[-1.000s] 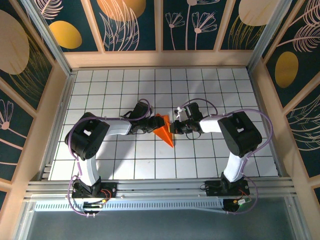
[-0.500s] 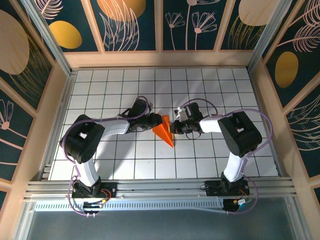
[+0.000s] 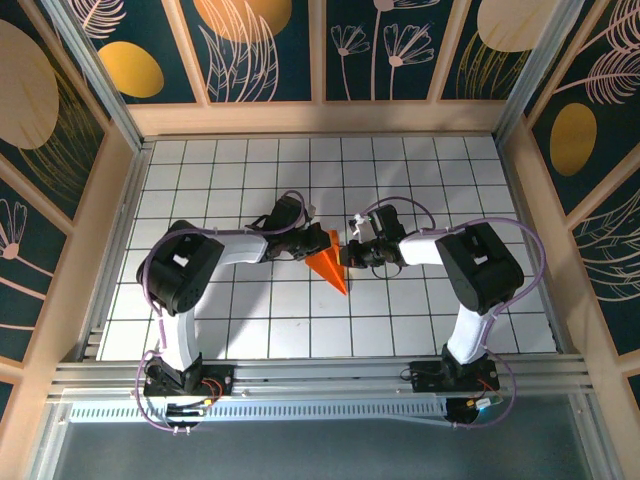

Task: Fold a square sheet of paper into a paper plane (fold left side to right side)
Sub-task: Fourth fold the wing at the center of the table.

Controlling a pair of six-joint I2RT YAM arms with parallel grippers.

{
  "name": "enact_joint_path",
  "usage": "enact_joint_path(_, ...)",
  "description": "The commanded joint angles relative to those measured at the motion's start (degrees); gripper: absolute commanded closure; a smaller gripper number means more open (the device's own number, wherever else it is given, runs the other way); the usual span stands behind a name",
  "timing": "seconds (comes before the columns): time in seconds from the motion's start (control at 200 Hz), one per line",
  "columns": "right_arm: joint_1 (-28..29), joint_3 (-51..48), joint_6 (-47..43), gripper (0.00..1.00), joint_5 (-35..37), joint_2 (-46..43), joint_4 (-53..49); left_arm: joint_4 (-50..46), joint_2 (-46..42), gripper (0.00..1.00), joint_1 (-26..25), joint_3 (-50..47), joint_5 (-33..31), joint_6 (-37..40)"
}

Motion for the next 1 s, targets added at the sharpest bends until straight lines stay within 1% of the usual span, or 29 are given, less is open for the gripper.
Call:
enact_joint_path(0.0, 0.3, -0.6, -0.6, 1.00, 7.2, 4.6, -4.7, -0.5, 1.5, 0.98, -0.2, 1.4, 0.4, 1.6)
enact_joint_path(0.43, 0.4, 0.1, -1.5, 1.00, 8.7, 4.9, -6.5, -4.6, 3.3, 0.99, -0.2, 0.9, -2.9, 4.3)
enact_joint_path(0.636, 0.5, 0.2, -1.8, 1.00, 8.9, 5.2, -7.0, -5.0, 3.6, 1.00, -0.2, 0.3, -3.7, 4.6)
enact_joint_path(0.996, 0.3, 0.5, -1.1, 1.00, 6.5, 2.3, -6.1, -4.7, 4.5, 1.00, -0.2, -1.1, -4.9, 4.4)
